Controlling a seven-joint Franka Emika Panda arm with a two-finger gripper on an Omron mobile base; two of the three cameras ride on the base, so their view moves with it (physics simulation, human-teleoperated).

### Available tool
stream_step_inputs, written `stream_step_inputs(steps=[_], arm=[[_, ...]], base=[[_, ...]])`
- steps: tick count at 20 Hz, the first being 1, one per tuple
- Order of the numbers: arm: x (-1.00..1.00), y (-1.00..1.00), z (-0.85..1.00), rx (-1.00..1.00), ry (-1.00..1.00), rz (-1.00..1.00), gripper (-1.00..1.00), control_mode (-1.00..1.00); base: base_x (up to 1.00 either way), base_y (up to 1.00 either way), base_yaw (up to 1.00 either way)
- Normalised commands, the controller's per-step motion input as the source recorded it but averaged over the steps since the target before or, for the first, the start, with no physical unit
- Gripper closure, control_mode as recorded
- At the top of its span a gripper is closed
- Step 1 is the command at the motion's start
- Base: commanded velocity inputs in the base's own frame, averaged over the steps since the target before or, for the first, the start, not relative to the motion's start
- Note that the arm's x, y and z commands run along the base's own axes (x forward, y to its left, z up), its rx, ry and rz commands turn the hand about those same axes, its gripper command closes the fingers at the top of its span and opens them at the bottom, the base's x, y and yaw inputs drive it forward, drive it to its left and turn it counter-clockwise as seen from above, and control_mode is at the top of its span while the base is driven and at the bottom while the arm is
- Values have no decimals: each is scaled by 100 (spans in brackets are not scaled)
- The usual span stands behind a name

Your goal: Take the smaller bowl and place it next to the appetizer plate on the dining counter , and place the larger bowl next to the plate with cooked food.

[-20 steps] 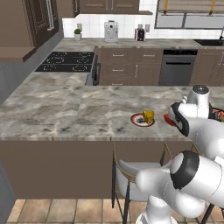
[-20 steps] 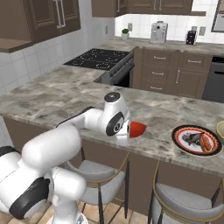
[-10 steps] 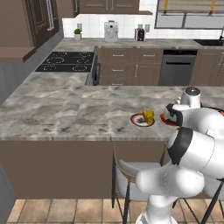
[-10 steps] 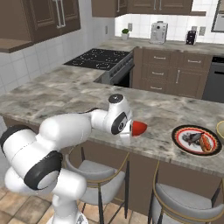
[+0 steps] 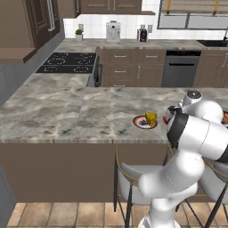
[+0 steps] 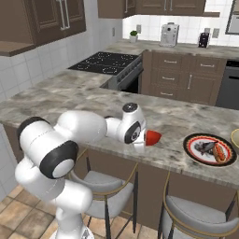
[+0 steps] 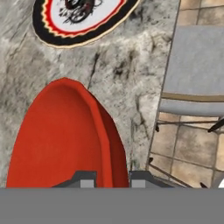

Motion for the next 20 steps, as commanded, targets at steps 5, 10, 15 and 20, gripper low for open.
stream_step_inputs(steps=[5,10,15,20], arm=[[38,-10,-23,0,0,0,100,-100],[42,-3,-22,0,0,0,100,-100],[34,-6,-23,0,0,0,100,-100],[31,-20,-24,0,0,0,100,-100]], base=[[0,0,0],[0,0,0],[0,0,0],[0,0,0]])
